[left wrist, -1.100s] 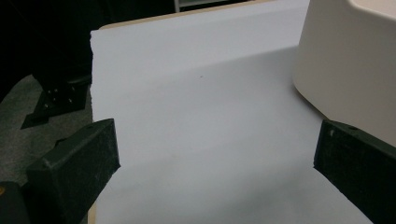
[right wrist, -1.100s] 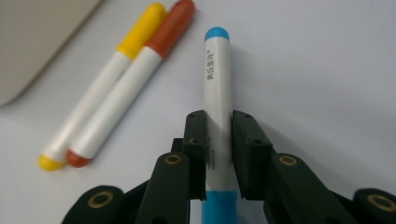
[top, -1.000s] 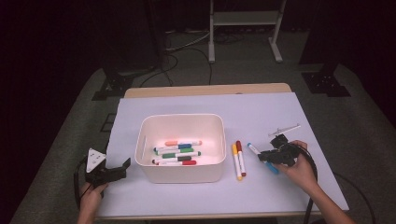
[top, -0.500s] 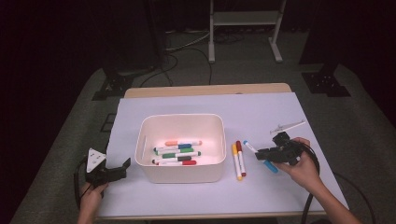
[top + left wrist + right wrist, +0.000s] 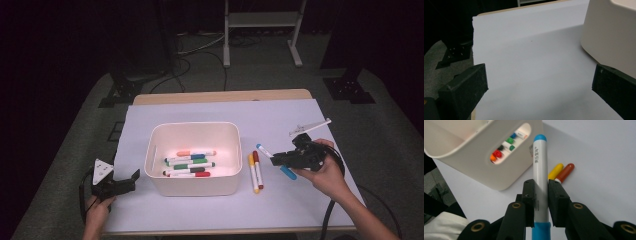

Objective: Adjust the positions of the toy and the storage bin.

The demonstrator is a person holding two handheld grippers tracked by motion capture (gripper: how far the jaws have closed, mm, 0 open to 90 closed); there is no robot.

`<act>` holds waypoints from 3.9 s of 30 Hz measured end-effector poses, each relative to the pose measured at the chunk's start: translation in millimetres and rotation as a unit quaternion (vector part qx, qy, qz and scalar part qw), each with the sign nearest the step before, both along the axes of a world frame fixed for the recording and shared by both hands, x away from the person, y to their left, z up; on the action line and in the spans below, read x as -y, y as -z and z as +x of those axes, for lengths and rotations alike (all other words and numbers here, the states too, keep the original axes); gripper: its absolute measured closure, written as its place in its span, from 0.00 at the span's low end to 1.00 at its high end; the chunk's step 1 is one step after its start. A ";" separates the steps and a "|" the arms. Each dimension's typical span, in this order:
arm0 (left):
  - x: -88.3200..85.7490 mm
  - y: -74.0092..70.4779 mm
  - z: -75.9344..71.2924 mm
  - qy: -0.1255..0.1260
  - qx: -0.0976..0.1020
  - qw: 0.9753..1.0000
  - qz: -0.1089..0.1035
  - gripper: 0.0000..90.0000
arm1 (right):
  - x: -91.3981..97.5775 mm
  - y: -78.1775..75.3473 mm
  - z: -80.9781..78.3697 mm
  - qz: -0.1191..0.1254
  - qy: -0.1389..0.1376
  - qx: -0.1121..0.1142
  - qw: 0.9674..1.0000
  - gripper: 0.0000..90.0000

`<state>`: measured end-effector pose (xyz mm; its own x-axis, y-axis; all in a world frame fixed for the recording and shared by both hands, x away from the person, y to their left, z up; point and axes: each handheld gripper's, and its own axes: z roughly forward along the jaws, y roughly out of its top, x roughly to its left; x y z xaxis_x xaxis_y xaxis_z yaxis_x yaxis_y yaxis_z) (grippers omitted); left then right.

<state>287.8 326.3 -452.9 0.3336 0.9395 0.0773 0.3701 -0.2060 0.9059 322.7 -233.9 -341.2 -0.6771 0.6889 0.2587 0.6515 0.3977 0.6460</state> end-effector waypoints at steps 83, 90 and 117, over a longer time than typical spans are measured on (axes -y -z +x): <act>-1.0 -0.1 -0.3 0.003 0.001 1.000 -0.008 0.00 | -238.1 -17.2 32.9 -0.048 -0.274 0.003 0.960 0.84; -0.8 -0.3 -0.3 0.003 0.000 1.000 -0.005 0.00 | -250.1 -8.9 31.0 -0.067 -0.281 -0.001 0.957 0.84; -0.7 -0.3 -0.2 0.004 -0.001 1.000 -0.004 0.00 | -190.0 -42.2 27.6 -0.042 -0.226 0.019 0.973 0.47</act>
